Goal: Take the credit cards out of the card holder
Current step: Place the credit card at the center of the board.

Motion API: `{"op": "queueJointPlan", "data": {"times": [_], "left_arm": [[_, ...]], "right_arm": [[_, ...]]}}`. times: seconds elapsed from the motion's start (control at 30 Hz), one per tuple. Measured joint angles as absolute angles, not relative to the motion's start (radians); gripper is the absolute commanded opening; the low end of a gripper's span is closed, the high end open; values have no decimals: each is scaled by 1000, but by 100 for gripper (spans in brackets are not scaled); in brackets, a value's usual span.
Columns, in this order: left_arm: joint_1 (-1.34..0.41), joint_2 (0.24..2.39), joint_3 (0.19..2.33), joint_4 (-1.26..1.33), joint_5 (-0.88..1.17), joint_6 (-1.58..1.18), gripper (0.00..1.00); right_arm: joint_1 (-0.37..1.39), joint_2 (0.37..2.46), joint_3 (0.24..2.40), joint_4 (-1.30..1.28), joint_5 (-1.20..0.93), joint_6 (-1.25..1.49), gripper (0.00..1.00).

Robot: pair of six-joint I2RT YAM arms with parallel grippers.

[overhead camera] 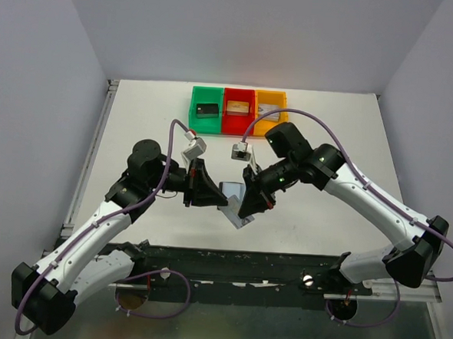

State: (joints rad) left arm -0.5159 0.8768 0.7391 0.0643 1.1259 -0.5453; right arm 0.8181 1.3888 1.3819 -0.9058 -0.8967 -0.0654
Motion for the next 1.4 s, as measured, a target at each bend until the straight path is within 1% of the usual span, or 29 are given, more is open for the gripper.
{"op": "queueJointPlan", "data": {"times": [0.13, 0.23, 0.4, 0.43, 0.53, 0.57, 0.6, 0.7, 0.73, 0.8, 0.83, 0.87, 0.93, 0.97, 1.03, 1.1, 1.17, 1.23, 1.27, 1.33, 1.37, 1.4], "left_arm": [[-525, 884, 737, 64, 1126, -546, 8], [-533, 888, 737, 63, 1126, -544, 0], [-544, 890, 736, 62, 1126, -541, 0], [-546, 890, 736, 62, 1126, -540, 0], [-553, 891, 736, 56, 1125, -537, 0], [-554, 891, 736, 55, 1122, -535, 0], [-557, 891, 736, 51, 1115, -532, 0], [-560, 892, 736, 29, 1094, -522, 0], [-562, 894, 736, 23, 1086, -520, 0], [-564, 897, 736, 17, 1074, -520, 1], [-564, 898, 736, 17, 1066, -521, 5], [-564, 899, 736, 17, 1063, -521, 13], [-565, 899, 736, 20, 1062, -522, 27], [-565, 899, 735, 23, 1062, -525, 31], [-565, 900, 730, 28, 1056, -527, 35], [-565, 900, 725, 28, 1055, -532, 35], [-565, 900, 725, 28, 1055, -532, 30], [-565, 900, 725, 28, 1055, -532, 19], [-565, 901, 725, 28, 1055, -532, 11], [-565, 902, 724, 29, 1056, -535, 0], [-565, 902, 724, 31, 1058, -537, 0], [-565, 902, 724, 35, 1060, -539, 0]], "right_arm": [[824, 1391, 1389, -924, -888, -75, 1], [826, 1391, 1393, -936, -883, -81, 1], [828, 1391, 1399, -954, -879, -89, 1], [830, 1391, 1400, -961, -877, -91, 2], [831, 1391, 1400, -967, -875, -93, 18], [831, 1391, 1400, -968, -870, -94, 19], [831, 1391, 1401, -967, -865, -94, 18], [832, 1390, 1402, -960, -847, -94, 4], [832, 1390, 1402, -956, -842, -91, 1], [832, 1386, 1402, -951, -834, -86, 1], [832, 1385, 1402, -948, -830, -84, 1], [832, 1384, 1402, -947, -825, -83, 1], [832, 1383, 1402, -946, -823, -83, 1], [832, 1383, 1402, -945, -823, -83, 1], [832, 1382, 1402, -940, -824, -83, 1], [832, 1380, 1402, -936, -824, -83, 1], [832, 1378, 1402, -935, -824, -83, 1], [832, 1377, 1402, -935, -824, -83, 1], [832, 1377, 1402, -935, -824, -83, 1], [832, 1376, 1402, -935, -823, -83, 1], [832, 1376, 1402, -936, -823, -83, 1], [831, 1377, 1402, -936, -823, -84, 5]]}}
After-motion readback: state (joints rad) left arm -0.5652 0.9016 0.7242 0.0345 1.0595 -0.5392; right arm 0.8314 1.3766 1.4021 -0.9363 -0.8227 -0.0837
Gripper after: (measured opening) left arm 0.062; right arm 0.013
